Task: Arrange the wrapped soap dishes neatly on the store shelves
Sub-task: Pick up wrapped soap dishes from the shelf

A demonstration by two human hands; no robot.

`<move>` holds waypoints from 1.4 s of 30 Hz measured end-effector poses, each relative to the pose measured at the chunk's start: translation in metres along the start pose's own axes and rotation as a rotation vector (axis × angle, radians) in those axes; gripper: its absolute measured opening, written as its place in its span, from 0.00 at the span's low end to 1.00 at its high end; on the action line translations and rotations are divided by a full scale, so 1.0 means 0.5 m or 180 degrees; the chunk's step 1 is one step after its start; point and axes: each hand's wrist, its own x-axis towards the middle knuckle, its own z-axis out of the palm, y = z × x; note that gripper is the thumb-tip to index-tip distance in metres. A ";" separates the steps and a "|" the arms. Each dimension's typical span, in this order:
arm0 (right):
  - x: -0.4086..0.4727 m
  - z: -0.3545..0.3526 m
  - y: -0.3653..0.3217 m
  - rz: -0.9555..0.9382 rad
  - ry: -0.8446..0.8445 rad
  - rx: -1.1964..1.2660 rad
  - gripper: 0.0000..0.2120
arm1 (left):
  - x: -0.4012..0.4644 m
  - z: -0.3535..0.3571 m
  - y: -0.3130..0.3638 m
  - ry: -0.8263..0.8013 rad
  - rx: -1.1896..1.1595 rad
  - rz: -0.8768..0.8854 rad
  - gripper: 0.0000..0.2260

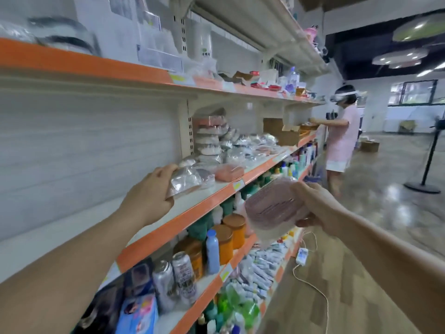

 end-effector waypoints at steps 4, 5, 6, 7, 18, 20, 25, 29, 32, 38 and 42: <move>0.125 0.044 0.022 0.0187 -0.0296 0.0155 0.16 | 0.077 0.070 0.017 -0.0016 0.0138 -0.0076 0.32; 0.155 0.057 0.024 0.0211 -0.0350 0.0269 0.16 | 0.098 0.086 0.018 0.0003 0.0159 -0.0098 0.32; 0.183 0.070 0.025 0.0221 -0.0382 0.0398 0.16 | 0.120 0.101 0.019 0.0032 0.0177 -0.0130 0.31; 0.213 0.084 0.026 0.0217 -0.0401 0.0514 0.17 | 0.141 0.116 0.017 0.0067 0.0192 -0.0172 0.31; 0.573 0.278 -0.049 0.0028 -0.0436 0.1096 0.27 | 0.431 0.294 -0.051 0.0673 0.0222 -0.0679 0.30; 0.637 0.319 -0.064 0.0053 -0.0435 0.0996 0.28 | 0.484 0.322 -0.064 0.0761 0.0271 -0.0807 0.30; 0.735 0.381 -0.031 -0.0854 -0.0659 -0.1917 0.29 | 0.556 0.425 -0.068 -0.0478 -0.0059 -0.0770 0.40; 0.778 0.402 0.011 -0.2112 -0.0692 -0.2728 0.27 | 0.577 0.447 -0.079 -0.0512 -0.0032 -0.0932 0.38; 0.806 0.417 0.009 -0.2398 -0.0824 -0.3049 0.26 | 0.588 0.451 -0.073 -0.0436 0.0113 -0.1058 0.34; 0.825 0.404 -0.018 -0.2329 -0.1253 -0.3315 0.27 | 0.604 0.428 -0.033 -0.0776 0.0794 -0.1500 0.36; 0.803 0.394 -0.035 -0.2529 -0.1388 -0.3537 0.32 | 0.561 0.370 0.010 -0.0286 0.0951 -0.1620 0.34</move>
